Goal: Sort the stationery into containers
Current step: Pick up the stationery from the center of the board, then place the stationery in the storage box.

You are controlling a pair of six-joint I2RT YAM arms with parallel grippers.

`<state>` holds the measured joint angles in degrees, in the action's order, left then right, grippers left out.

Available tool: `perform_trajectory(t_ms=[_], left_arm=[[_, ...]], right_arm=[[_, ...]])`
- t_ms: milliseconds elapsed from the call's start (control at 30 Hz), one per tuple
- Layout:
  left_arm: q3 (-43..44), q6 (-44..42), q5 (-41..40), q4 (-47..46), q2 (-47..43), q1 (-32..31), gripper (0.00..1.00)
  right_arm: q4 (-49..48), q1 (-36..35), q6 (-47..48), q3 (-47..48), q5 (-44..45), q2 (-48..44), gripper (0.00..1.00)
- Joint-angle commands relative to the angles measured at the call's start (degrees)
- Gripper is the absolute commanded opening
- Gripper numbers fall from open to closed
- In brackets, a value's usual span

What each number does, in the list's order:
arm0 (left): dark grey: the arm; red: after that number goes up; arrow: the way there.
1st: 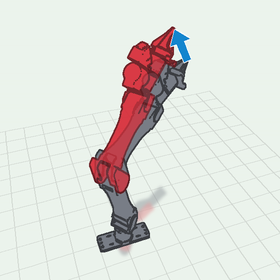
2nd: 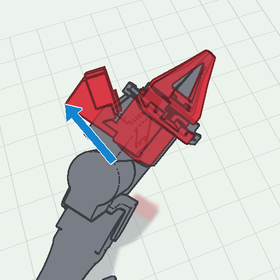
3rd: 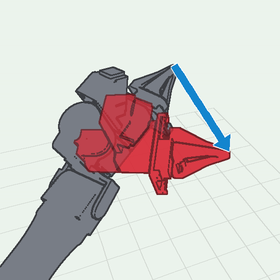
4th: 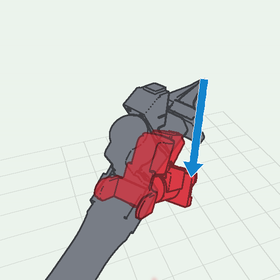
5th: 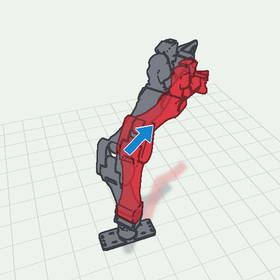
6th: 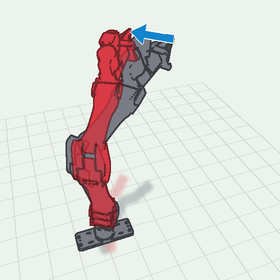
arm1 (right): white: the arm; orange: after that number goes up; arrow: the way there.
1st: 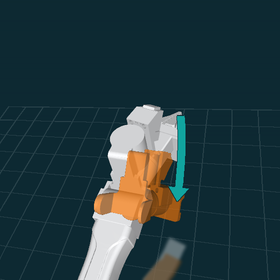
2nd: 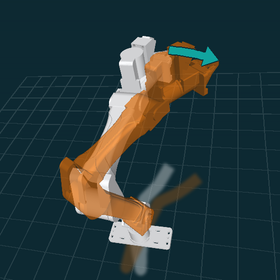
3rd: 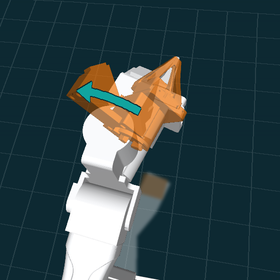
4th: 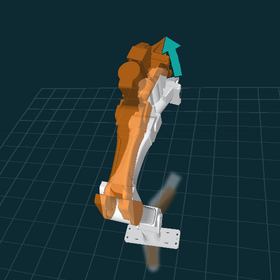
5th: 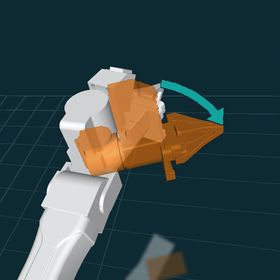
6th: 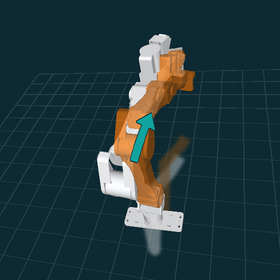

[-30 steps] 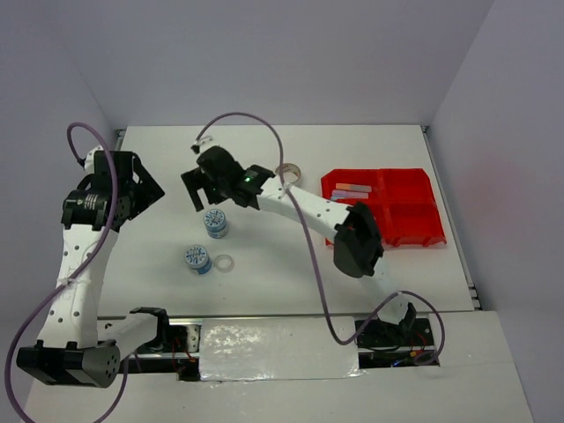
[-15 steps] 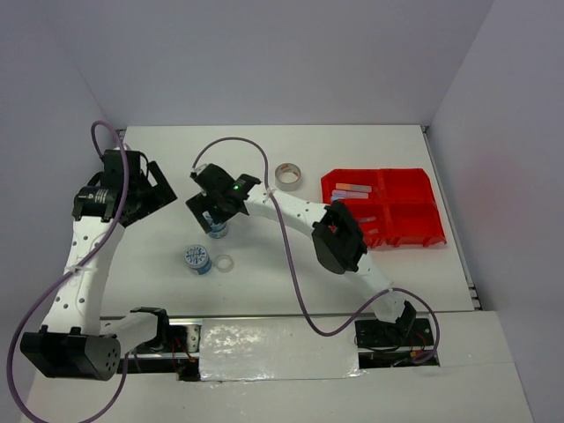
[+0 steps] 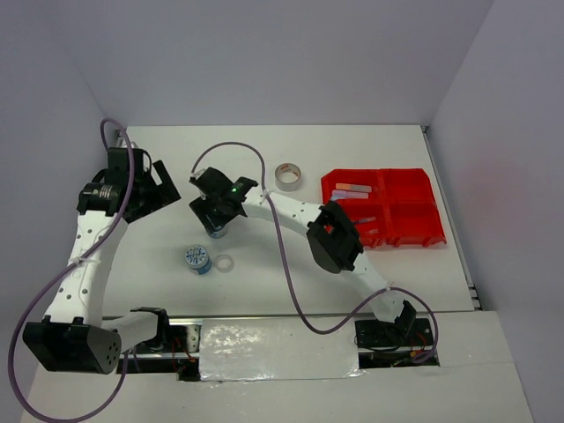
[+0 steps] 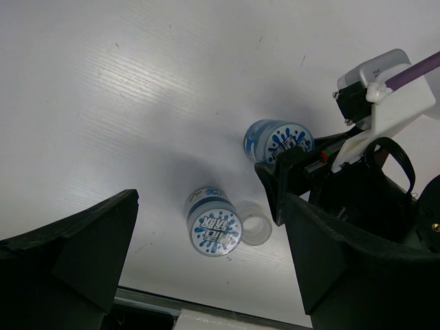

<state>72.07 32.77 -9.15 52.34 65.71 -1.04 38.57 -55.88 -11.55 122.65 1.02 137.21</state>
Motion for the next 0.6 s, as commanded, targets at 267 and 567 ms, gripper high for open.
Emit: perform_trajectory(t_ms=[267, 567], left_arm=[[-1.32, -3.16, 5.63, -4.08, 1.78, 0.34, 0.99], [-3.61, -3.24, 8.18, -5.66, 3.1, 0.25, 0.99]], right_arm=[[-13.0, 17.26, -7.69, -20.77, 3.55, -33.3, 0.03], [2.56, 48.9, -11.82, -28.96, 14.89, -43.61, 0.01]])
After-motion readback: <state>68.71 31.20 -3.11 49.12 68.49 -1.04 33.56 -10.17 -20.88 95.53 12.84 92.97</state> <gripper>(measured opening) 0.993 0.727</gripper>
